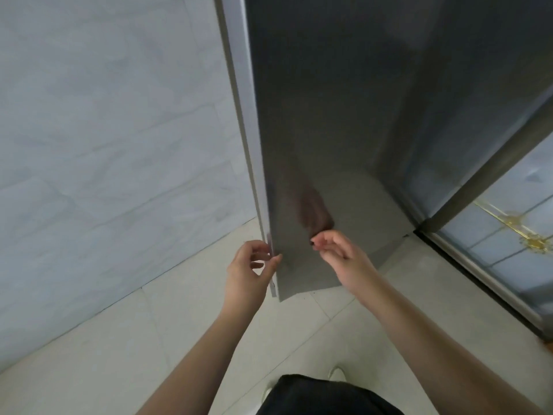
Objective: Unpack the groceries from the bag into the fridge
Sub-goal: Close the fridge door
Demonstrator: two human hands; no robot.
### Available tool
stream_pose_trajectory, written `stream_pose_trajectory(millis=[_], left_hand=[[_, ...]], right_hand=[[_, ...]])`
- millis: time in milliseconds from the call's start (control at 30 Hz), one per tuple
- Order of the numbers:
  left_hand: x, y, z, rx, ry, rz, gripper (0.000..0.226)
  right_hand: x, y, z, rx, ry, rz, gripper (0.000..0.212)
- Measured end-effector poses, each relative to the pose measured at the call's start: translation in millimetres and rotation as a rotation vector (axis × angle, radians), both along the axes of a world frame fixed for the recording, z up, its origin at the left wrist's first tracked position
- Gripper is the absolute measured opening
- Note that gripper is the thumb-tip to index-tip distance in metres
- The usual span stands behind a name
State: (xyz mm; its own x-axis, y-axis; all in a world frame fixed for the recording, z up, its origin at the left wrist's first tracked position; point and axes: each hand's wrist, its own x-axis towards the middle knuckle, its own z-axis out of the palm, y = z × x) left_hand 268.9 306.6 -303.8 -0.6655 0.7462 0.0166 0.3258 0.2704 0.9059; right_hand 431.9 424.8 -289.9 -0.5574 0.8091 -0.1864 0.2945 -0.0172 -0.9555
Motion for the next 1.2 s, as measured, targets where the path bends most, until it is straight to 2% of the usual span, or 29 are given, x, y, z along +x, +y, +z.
stream_pose_trajectory(millis=[100, 200, 267, 333, 400, 467, 633, 733, 967, 1200], left_hand=[[6, 5, 3, 0.016, 0.011, 0.081, 0.028], [13, 9, 15, 0.110, 0.125, 0.268, 0.055], [16, 10, 26, 0.284, 0.444, 0.324, 0.063], [17, 13, 36, 0.380, 0.846, 0.271, 0.057], [20, 21, 41, 0.323, 1.129, 0.196, 0.051], [21, 31, 41, 0.211, 1.235, 0.117, 0.054], [10, 50, 34, -0.112, 1.215, 0.066, 0.077], [-2, 60, 29, -0.248, 1.132, 0.051, 0.090], [-26, 85, 25, -0.463, 1.060, -0.052, 0.096], [-25, 88, 24, -0.502, 1.041, -0.061, 0.095]], right_hand=[[1, 13, -4, 0.031, -0.018, 0.101, 0.036], [-1, 21, -5, 0.083, -0.042, 0.186, 0.036], [-2, 25, -2, 0.179, -0.083, 0.237, 0.033], [-1, 30, 3, 0.304, -0.114, 0.258, 0.032], [-1, 36, 6, 0.417, -0.130, 0.247, 0.036], [-1, 42, 9, 0.554, -0.145, 0.245, 0.042], [1, 58, 14, 0.985, -0.268, 0.190, 0.058], [-1, 73, 19, 1.126, -0.395, 0.188, 0.063], [-8, 104, 22, 1.140, -0.657, 0.244, 0.076], [-7, 106, 16, 1.126, -0.673, 0.291, 0.073]])
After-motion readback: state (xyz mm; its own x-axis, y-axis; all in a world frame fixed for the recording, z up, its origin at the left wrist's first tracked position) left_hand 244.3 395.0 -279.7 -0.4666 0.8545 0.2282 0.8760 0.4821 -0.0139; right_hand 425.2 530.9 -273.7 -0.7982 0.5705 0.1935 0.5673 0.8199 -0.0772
